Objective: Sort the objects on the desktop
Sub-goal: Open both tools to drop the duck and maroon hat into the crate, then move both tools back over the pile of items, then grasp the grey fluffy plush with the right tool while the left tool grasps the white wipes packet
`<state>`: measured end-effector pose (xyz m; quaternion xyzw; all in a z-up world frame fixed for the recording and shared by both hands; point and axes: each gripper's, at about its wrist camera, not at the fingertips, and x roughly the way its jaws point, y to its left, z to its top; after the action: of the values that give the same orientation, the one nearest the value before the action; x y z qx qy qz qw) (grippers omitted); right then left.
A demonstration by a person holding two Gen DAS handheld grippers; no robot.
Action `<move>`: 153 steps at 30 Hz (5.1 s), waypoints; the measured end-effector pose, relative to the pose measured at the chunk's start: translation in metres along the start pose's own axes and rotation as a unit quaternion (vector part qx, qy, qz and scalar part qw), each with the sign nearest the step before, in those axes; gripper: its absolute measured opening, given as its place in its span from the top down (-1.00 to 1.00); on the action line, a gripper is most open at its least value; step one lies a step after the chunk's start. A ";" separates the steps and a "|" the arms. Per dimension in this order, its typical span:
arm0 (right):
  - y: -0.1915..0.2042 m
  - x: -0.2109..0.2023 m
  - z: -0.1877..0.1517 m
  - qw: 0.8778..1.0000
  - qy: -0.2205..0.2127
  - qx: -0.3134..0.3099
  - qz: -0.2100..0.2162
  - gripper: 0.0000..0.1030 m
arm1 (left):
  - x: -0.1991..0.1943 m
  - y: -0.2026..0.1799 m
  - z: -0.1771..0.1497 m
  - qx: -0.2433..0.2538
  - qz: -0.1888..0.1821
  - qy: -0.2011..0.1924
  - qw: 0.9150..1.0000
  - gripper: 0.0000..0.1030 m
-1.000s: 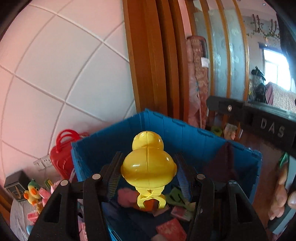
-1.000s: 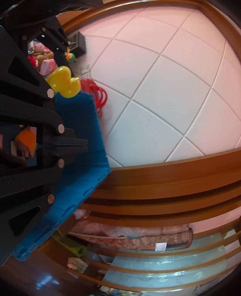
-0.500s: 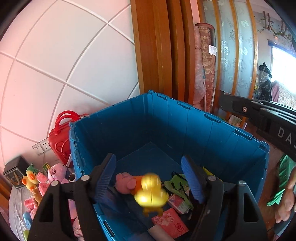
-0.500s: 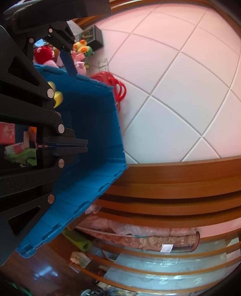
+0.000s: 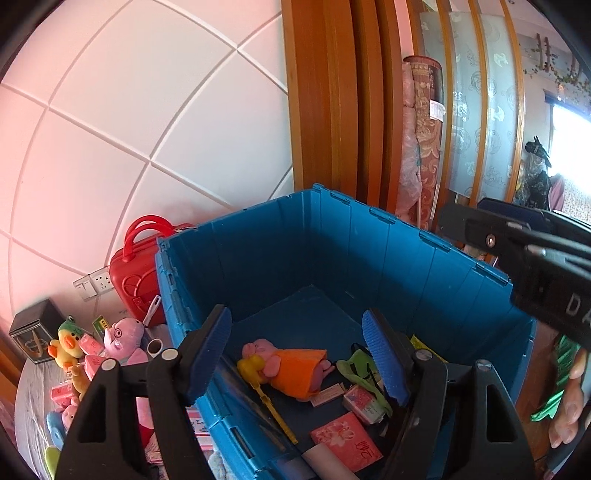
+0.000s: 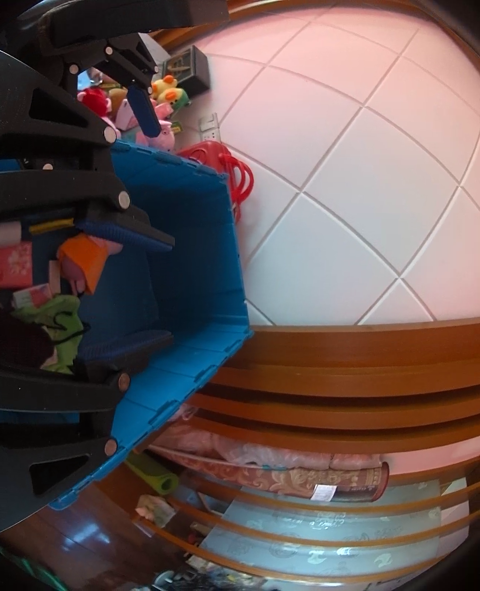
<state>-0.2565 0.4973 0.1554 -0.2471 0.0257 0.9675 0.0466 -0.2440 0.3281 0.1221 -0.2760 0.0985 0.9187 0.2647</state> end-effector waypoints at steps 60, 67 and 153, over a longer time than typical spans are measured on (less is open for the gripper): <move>0.318 0.022 -0.160 0.978 0.047 -0.181 0.087 -0.99 | -0.096 0.300 -0.216 -0.130 0.128 0.055 0.982 -0.42; 0.312 0.051 -0.202 0.968 0.100 -0.209 0.093 -0.99 | -0.084 0.298 -0.252 -0.127 0.152 0.099 0.975 -0.42; 0.241 0.265 -0.339 0.949 0.315 0.002 0.018 -1.00 | 0.137 0.225 -0.376 -0.156 0.095 0.272 0.945 -0.41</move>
<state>-0.3513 0.2532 -0.2624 -0.5384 0.0458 0.8412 0.0197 -0.2913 0.0754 -0.2586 -0.5427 0.0476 0.8334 0.0933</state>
